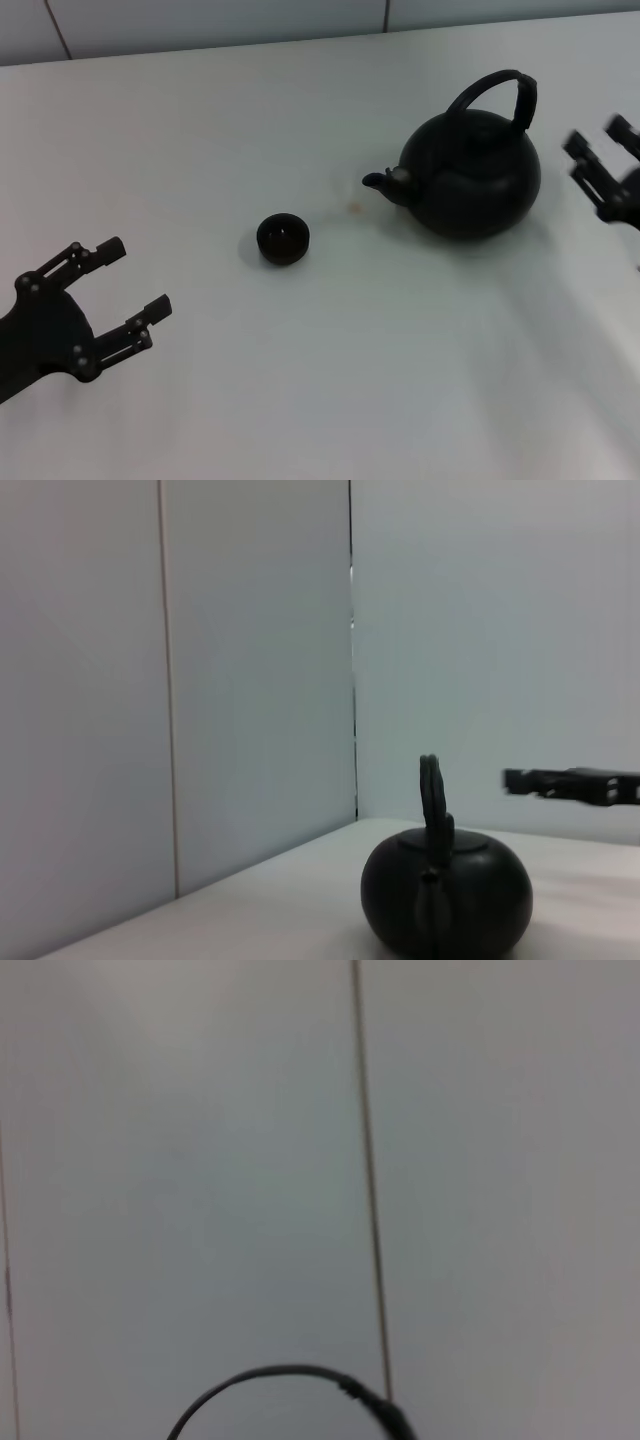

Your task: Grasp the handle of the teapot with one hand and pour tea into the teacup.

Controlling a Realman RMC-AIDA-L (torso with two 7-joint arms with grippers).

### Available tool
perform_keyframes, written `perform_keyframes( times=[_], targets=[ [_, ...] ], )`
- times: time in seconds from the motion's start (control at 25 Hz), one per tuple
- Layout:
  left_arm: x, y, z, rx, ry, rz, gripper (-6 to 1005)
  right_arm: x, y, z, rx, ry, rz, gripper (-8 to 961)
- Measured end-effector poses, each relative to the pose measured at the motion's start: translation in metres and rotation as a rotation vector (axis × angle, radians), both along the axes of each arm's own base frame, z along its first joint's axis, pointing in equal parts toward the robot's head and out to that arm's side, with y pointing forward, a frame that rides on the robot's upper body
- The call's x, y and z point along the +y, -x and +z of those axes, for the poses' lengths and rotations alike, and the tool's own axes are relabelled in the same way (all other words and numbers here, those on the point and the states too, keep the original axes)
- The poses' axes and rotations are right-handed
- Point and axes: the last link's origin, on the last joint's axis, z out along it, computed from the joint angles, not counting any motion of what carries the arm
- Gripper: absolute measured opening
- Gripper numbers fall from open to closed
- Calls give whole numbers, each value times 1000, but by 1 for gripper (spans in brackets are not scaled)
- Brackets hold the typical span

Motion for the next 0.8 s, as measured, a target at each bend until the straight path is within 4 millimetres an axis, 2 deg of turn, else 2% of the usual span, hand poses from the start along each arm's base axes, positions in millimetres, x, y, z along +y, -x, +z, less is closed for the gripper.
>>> perform_keyframes(
  times=[0.2, 0.28, 0.32, 0.36, 0.6, 0.8],
  targets=[
    [4, -2, -3, -7, 29, 12, 806, -27, 0, 9, 72, 1, 56, 561],
    [5, -3, -3, -7, 45, 12, 806, -32, 3, 16, 67, 71, 121, 561],
    [10, -5, 0, 11, 91, 3, 806, -33, 7, 21, 15, 211, 201, 561],
    [14, -7, 2, 24, 127, 0, 806, -33, 7, 21, 15, 211, 201, 561],
    [46, -23, 25, 88, 349, 12, 806, -22, 13, 32, -131, 650, 277, 560],
    [64, -31, 38, 166, 431, 22, 806, -13, 17, 53, -274, 741, 260, 559]
  ],
)
